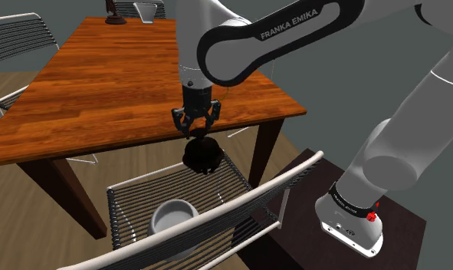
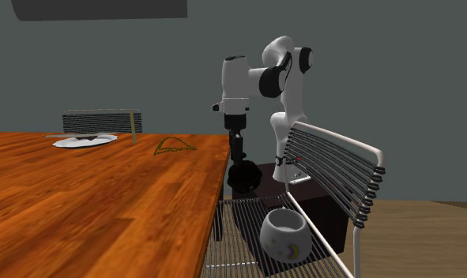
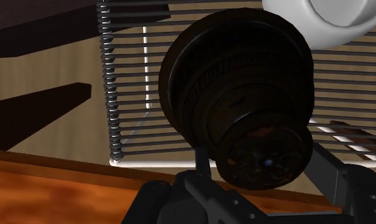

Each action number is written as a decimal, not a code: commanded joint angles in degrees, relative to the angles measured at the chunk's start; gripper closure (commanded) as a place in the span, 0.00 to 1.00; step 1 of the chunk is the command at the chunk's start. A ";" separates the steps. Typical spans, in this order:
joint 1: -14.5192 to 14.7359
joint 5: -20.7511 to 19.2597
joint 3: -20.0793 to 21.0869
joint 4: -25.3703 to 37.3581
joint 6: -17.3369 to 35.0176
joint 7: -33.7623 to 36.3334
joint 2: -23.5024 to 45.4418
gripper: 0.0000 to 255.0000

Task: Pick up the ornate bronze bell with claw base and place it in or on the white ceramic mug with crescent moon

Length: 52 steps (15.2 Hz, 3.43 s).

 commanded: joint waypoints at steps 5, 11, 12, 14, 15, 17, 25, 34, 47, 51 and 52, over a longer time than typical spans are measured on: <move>-0.08 0.80 -0.29 3.31 -4.83 -0.59 -1.77 1.00; 1.64 1.48 1.67 6.03 -8.41 2.97 -2.88 1.00; 2.21 1.58 2.39 6.63 -9.01 4.26 -2.94 1.00; 3.34 1.65 3.87 8.01 -10.23 6.91 -2.87 1.00; 3.90 1.62 4.62 8.80 -10.85 8.28 -2.73 1.00; 5.02 1.43 6.16 10.59 -12.11 11.11 -2.22 1.00; 8.58 -0.67 11.17 16.24 -14.60 20.51 1.42 1.00; 8.77 -1.48 11.43 10.41 -7.79 21.10 2.69 1.00; 9.22 -4.51 11.73 3.83 1.85 23.27 6.74 1.00; 9.28 -4.84 11.71 3.42 2.55 23.51 7.14 1.00; 9.29 -4.84 11.71 3.42 2.55 23.51 7.14 1.00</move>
